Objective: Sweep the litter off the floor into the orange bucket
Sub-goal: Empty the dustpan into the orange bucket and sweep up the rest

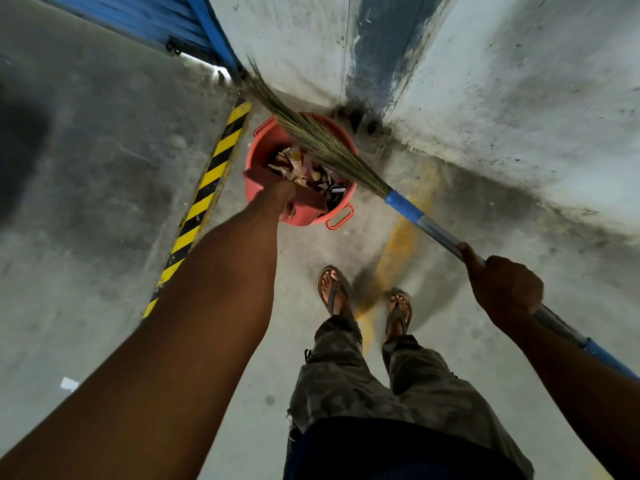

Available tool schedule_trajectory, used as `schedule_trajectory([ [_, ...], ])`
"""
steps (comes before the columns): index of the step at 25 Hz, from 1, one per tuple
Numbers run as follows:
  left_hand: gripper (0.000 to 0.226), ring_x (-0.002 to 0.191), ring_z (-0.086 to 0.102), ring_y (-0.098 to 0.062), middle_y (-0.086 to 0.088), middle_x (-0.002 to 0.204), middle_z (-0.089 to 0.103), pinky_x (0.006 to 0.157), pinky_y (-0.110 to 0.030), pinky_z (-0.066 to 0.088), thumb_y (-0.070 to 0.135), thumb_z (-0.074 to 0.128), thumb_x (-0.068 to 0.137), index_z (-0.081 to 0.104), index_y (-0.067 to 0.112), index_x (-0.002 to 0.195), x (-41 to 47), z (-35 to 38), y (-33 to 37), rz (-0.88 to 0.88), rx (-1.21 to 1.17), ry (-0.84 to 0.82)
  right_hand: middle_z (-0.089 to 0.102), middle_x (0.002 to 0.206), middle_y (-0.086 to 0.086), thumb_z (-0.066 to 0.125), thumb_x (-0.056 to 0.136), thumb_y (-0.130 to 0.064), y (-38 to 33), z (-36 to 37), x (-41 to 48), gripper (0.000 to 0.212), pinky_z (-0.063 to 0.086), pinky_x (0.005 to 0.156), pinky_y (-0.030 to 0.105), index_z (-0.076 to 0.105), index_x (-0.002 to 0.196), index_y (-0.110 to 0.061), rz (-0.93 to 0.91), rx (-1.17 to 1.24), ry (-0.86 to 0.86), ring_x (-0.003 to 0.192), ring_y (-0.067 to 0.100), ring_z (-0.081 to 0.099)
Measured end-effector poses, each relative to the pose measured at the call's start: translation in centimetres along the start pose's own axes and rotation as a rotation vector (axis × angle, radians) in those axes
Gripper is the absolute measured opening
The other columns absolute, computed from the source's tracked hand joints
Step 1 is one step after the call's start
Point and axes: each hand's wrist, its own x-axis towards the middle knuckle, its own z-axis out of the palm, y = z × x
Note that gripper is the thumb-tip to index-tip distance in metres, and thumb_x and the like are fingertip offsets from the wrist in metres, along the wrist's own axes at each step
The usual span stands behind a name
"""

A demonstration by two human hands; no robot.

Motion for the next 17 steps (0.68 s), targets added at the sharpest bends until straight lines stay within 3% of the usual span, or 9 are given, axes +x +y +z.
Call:
schedule_trajectory([
  [5,0.029,0.028,0.044,-0.011,-0.004,0.069,0.041,0.037,-0.017,0.035,0.014,0.044,0.107,0.047,0.009,0.079,-2.5,-0.5,-1.0,0.102,-0.159,0.014,0.057,0.058,0.007,0.009,0.088,-0.088,1.1,0.0,-1.9,0.092,0.041,0.058,0.030,0.059,0.065,-0.015,-0.013,0.028,-0.004,0.052,0.024,0.053],
  [9,0.024,0.053,0.041,-0.010,-0.001,0.066,0.045,0.053,-0.022,0.034,0.011,0.049,0.103,0.049,0.015,0.079,-4.7,-0.4,-4.1,0.134,-0.271,0.079,0.058,0.058,0.007,0.011,0.089,-0.087,3.3,-0.3,-3.6,0.093,0.040,0.056,0.029,0.062,0.062,-0.014,-0.040,0.110,-0.001,0.051,0.023,0.053],
  [12,0.030,0.042,0.041,-0.018,0.000,0.038,0.044,0.052,-0.022,0.034,0.029,0.055,0.099,0.053,0.012,0.074,-7.7,0.1,-8.4,0.210,-0.216,0.177,0.062,0.058,0.009,0.012,0.088,-0.088,6.6,0.3,-5.6,0.100,0.049,0.057,0.031,0.065,0.060,-0.009,-0.091,0.243,-0.123,0.052,0.025,0.059],
  [15,0.059,0.042,0.056,-0.026,-0.015,0.049,0.057,0.052,-0.031,0.047,0.057,0.059,0.084,0.062,0.000,0.070,-10.6,1.7,-14.3,0.308,-0.232,0.299,0.068,0.060,0.011,0.030,0.087,-0.088,10.2,1.7,-8.4,0.096,0.051,0.054,0.031,0.069,0.063,-0.004,-0.019,0.558,-0.301,0.053,0.025,0.064],
  [17,0.061,0.039,0.056,-0.026,-0.018,0.053,0.057,0.049,-0.033,0.046,0.061,0.061,0.082,0.062,0.002,0.065,-12.9,3.1,-18.0,0.360,-0.258,0.352,0.065,0.054,0.009,0.040,0.086,-0.087,12.2,2.4,-10.9,0.090,0.046,0.049,0.028,0.066,0.063,-0.004,0.036,0.735,-0.379,0.045,0.023,0.058],
])
